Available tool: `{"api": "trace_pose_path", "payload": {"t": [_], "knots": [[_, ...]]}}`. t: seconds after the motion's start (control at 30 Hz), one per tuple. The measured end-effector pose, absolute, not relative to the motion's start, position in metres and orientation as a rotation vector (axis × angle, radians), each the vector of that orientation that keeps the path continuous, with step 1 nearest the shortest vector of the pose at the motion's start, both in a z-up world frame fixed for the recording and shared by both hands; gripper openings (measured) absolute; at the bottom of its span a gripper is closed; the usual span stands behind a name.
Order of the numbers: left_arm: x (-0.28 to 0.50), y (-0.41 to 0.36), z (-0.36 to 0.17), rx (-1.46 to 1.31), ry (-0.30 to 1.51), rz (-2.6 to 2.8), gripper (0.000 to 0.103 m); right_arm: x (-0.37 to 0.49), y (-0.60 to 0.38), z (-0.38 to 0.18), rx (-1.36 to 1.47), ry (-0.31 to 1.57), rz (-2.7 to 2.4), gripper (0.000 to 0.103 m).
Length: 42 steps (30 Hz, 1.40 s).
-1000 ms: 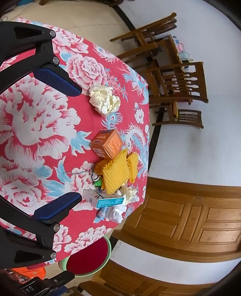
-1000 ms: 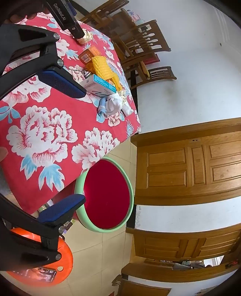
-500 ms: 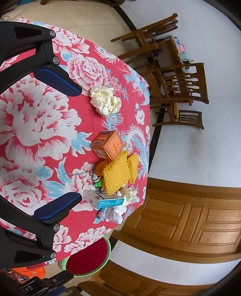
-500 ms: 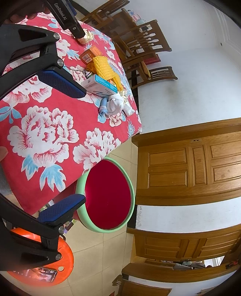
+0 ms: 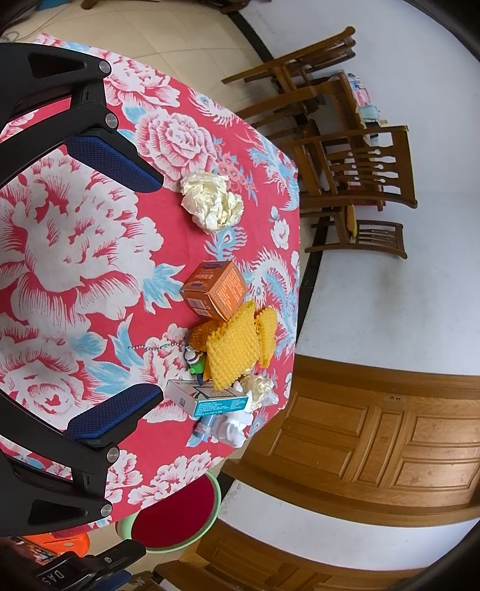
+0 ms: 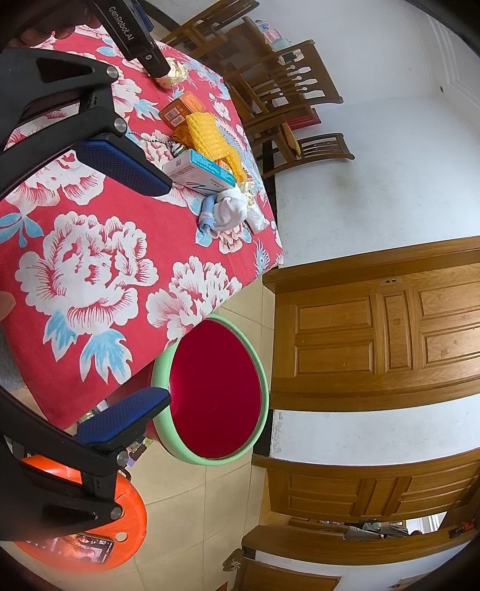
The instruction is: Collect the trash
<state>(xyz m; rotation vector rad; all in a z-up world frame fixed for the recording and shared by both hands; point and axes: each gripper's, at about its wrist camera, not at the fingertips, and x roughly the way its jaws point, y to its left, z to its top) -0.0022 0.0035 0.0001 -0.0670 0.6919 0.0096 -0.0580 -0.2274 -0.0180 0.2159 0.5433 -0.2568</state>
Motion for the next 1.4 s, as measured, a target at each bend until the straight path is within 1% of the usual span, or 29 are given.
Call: {"api": "trace_pose_path", "payload": {"t": [1.4], "knots": [[-0.0027,0.0073,-0.0004,-0.074,0.693,0.012,0.102,-0.0532,-0.2257,-0.0163,0.216,0.549,-0.257,0.101]]}}
